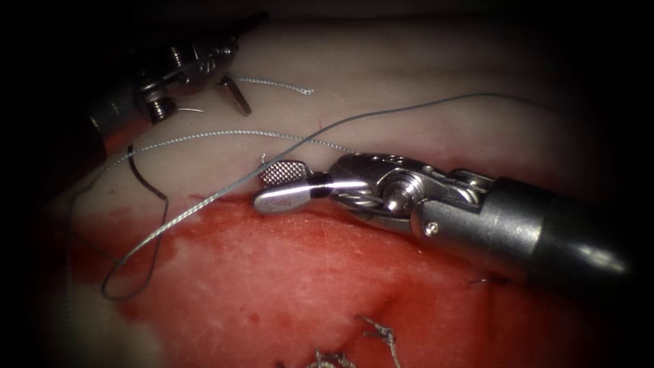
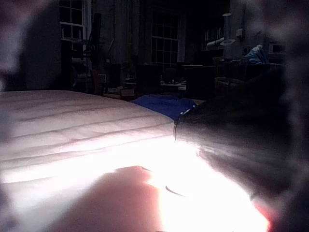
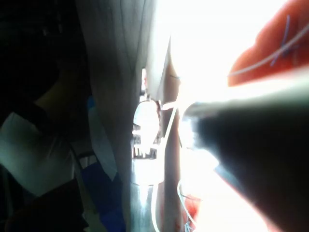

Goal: Wound Closure

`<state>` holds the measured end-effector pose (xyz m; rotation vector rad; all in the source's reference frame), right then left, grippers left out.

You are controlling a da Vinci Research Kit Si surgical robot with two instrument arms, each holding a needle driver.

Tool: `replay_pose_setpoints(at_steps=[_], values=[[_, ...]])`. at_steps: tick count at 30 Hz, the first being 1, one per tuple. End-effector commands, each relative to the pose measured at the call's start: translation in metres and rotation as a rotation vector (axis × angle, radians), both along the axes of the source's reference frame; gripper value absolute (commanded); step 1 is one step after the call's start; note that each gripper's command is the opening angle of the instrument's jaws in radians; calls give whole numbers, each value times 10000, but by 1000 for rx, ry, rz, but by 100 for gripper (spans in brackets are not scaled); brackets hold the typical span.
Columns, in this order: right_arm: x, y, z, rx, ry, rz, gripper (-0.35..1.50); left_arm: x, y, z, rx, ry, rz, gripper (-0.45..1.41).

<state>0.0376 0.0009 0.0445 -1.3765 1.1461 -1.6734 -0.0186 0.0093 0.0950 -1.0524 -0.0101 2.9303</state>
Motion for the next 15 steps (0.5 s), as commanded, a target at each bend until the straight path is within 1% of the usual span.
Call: replay_pose_setpoints(at_steps=[1,3,4,6,7,9,10,13,14,15], values=[[5,13,-10,-4,8,4,126,4,15,-15,11,-26,-34,120],[3,14,-12,-2,10,2,128,13,18,-25,35,-65,-76,116],[1,15,-13,1,11,1,128,21,22,-32,43,-96,-92,111],[-2,17,-16,4,13,-1,126,34,30,-44,67,-154,-134,99],[-4,18,-17,7,15,-3,128,45,37,-53,78,-194,-153,93],[-7,20,-19,10,17,-5,131,62,46,-65,110,-241,-203,79],[-9,21,-20,12,19,-6,131,73,49,-72,151,-256,-252,78],[-13,22,-21,14,22,-10,131,101,47,-82,229,-261,-327,71],[-14,22,-22,20,21,-11,131,109,44,-84,262,-261,-358,56],[-16,21,-22,26,21,-12,131,117,41,-84,307,-262,-410,32]])
